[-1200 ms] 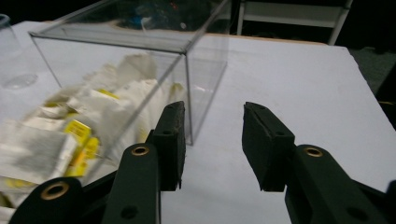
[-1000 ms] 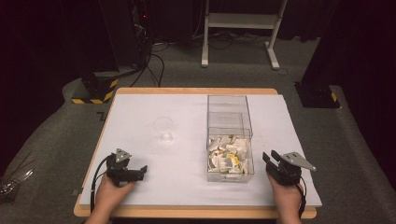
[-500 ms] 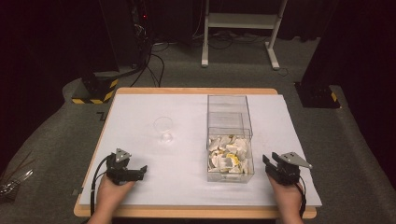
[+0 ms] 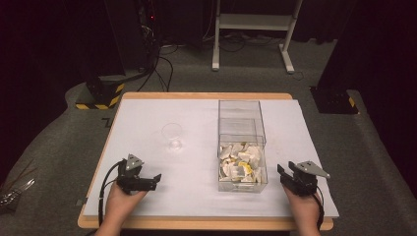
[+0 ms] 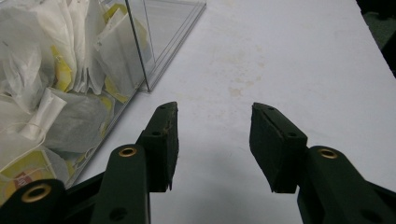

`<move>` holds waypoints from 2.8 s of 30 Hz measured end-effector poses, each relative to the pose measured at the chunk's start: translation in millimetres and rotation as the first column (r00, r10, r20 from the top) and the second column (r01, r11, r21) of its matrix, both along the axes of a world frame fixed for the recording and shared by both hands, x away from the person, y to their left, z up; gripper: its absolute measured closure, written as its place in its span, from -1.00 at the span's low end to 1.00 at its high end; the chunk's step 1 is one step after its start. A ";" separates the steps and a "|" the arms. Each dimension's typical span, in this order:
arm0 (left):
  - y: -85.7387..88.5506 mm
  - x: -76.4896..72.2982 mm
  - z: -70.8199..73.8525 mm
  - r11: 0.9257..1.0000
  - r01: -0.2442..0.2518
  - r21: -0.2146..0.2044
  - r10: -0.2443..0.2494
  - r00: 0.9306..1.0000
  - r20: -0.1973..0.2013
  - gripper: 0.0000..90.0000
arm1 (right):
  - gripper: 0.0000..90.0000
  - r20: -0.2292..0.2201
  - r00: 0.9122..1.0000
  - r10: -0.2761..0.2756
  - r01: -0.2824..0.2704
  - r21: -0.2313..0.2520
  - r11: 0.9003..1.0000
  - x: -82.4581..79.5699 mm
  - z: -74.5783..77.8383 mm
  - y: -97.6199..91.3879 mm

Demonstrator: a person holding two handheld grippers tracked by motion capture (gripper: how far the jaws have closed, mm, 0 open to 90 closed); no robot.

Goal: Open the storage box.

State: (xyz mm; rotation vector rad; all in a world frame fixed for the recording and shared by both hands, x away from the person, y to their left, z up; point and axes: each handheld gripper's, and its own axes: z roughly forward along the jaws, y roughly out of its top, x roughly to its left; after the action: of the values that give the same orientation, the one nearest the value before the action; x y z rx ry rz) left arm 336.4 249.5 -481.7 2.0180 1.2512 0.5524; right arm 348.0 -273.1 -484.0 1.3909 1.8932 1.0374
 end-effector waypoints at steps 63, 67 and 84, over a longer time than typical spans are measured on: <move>-115.9 8.1 66.1 0.951 0.285 -0.118 -0.271 0.955 0.124 -0.83 | 0.20 -0.043 0.999 -0.001 0.001 -0.001 1.000 6.3 -6.0 -2.6; -122.0 8.2 68.0 0.947 0.296 -0.123 -0.279 0.951 0.135 -0.82 | 0.22 -0.048 0.999 0.004 -0.004 0.007 1.000 6.4 -4.9 -2.3; -145.4 10.0 73.9 0.926 0.343 -0.155 -0.324 0.936 0.137 -0.81 | 0.19 -0.049 0.999 0.002 -0.002 0.001 1.000 6.8 -5.8 -3.2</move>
State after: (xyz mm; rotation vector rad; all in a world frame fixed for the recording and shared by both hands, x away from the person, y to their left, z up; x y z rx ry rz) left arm 346.4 104.1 -407.8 1.9644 0.8339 0.3660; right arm 354.8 -276.4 -489.8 1.4275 1.9296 1.0145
